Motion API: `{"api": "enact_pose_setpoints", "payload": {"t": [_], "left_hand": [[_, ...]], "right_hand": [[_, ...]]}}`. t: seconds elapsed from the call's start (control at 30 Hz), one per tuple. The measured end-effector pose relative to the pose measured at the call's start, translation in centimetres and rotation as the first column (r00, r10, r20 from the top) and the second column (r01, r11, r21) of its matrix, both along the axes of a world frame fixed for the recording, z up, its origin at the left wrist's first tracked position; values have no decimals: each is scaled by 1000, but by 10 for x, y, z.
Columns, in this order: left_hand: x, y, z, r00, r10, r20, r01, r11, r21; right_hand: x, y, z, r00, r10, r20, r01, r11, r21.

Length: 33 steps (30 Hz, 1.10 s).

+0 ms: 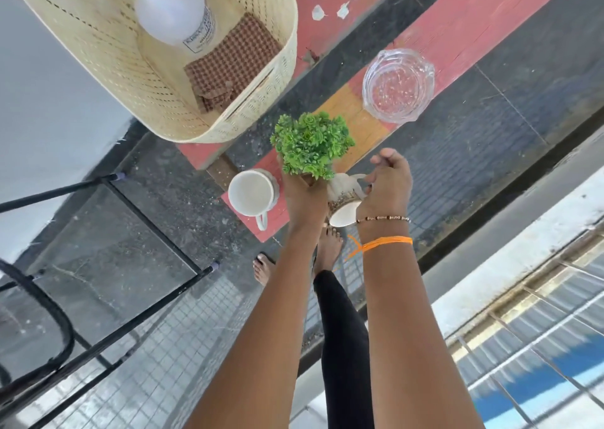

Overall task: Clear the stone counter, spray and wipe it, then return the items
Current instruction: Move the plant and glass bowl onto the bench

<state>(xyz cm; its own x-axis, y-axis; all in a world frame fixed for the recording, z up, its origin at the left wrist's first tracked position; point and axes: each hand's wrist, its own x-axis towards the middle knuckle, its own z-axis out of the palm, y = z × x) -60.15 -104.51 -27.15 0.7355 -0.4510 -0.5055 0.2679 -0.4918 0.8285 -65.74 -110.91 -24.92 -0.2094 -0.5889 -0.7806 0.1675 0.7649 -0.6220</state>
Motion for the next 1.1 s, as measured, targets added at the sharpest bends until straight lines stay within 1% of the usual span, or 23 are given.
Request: {"api": "enact_pose_setpoints", "payload": {"t": [0.07,0.13,0.27,0.4,0.53,0.7,0.77,0.83,0.87,0.9,0.93,0.97,1.03,1.07,1.1], "left_hand": [[4,-3,1,1000,-7,-11,7,1000,1],[6,-6,3,998,-60,-13,60,998,-3],[16,-17,2,987,-162,15,161,984,70],[32,-42,7,961,-278,-14,277,951,140],[37,-65,7,928,-371,17,364,918,157],[37,-62,9,943,-327,-71,333,934,127],[36,-52,16,957,-268,-114,280,955,98],[34,-42,31,974,-189,-128,205,971,121],[34,-36,38,976,-183,-121,201,967,154],[34,-30,45,970,-214,-114,233,954,188],[34,-23,51,954,-280,-104,297,928,225],[34,-17,58,924,-374,-79,380,883,274],[34,-9,66,822,-568,42,506,763,401],[34,-8,67,773,-623,121,514,727,455],[35,-9,67,745,-640,188,492,718,493]], "right_hand": [[-2,-2,3,1000,-9,20,7,998,67],[-3,-4,6,996,-56,74,44,988,150],[-1,-7,8,972,-175,160,128,955,266],[1,-9,8,960,-226,168,169,939,298],[1,-7,7,946,-272,175,211,929,304],[0,-9,6,943,-290,167,226,920,321],[0,-9,7,942,-290,166,224,917,331],[1,-10,9,936,-307,172,234,908,348],[2,-10,10,930,-322,175,243,900,361],[3,-11,12,921,-345,180,260,890,375],[5,-12,13,908,-375,186,281,877,391],[8,-13,14,894,-405,190,304,862,406],[14,-15,16,871,-449,201,336,841,424],[17,-14,17,861,-464,209,347,836,426],[20,-13,18,850,-481,215,361,829,427]]}}
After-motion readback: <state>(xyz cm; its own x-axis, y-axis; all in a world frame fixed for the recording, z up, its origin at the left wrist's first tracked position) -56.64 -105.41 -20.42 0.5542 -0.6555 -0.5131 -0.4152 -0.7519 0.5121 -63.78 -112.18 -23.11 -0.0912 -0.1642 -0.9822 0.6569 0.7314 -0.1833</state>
